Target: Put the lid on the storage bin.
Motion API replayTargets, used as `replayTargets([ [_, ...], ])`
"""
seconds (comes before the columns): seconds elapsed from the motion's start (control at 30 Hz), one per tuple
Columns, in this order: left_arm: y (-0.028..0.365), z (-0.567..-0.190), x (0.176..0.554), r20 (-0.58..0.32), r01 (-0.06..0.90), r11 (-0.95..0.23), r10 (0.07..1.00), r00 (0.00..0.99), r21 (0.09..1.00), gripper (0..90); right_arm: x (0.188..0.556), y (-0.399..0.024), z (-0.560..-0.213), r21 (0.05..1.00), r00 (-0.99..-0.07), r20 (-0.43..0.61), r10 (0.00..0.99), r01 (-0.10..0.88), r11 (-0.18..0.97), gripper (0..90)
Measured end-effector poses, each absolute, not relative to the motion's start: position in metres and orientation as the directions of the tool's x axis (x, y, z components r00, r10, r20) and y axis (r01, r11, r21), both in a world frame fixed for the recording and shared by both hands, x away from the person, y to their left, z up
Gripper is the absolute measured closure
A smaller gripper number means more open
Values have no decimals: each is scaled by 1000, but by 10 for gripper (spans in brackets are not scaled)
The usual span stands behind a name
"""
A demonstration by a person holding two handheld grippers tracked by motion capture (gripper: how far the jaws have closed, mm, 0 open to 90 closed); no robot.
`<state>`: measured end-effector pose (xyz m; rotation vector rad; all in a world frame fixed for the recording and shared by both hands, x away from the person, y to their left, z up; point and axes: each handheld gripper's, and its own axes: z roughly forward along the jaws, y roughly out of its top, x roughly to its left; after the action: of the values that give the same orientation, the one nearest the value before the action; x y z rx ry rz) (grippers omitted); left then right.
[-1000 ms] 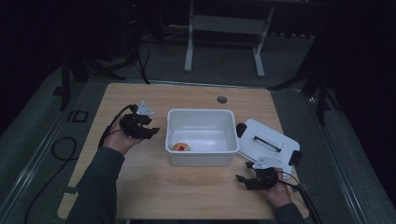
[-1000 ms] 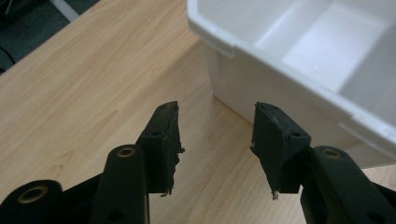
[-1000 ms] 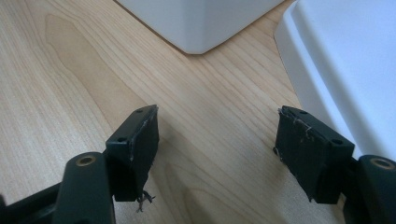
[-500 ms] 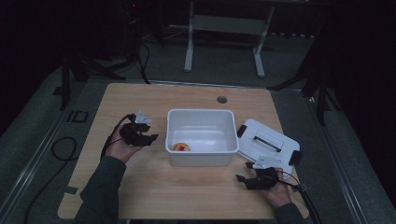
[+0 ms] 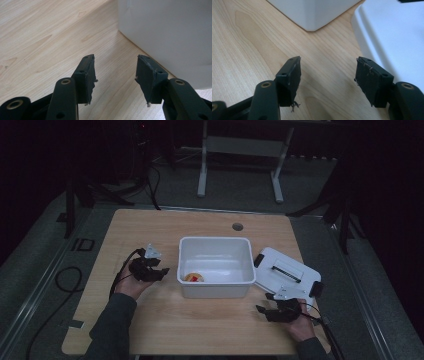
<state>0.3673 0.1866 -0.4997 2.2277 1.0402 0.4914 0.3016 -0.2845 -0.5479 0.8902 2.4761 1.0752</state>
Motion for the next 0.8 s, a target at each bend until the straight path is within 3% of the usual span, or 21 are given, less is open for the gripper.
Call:
replayTargets([
  [0.8, 185, -519, 366, 49, 558, -483, 784, 619, 675, 493, 305, -294, -516, 688, -749, -173, 639, 372, 623, 378],
])
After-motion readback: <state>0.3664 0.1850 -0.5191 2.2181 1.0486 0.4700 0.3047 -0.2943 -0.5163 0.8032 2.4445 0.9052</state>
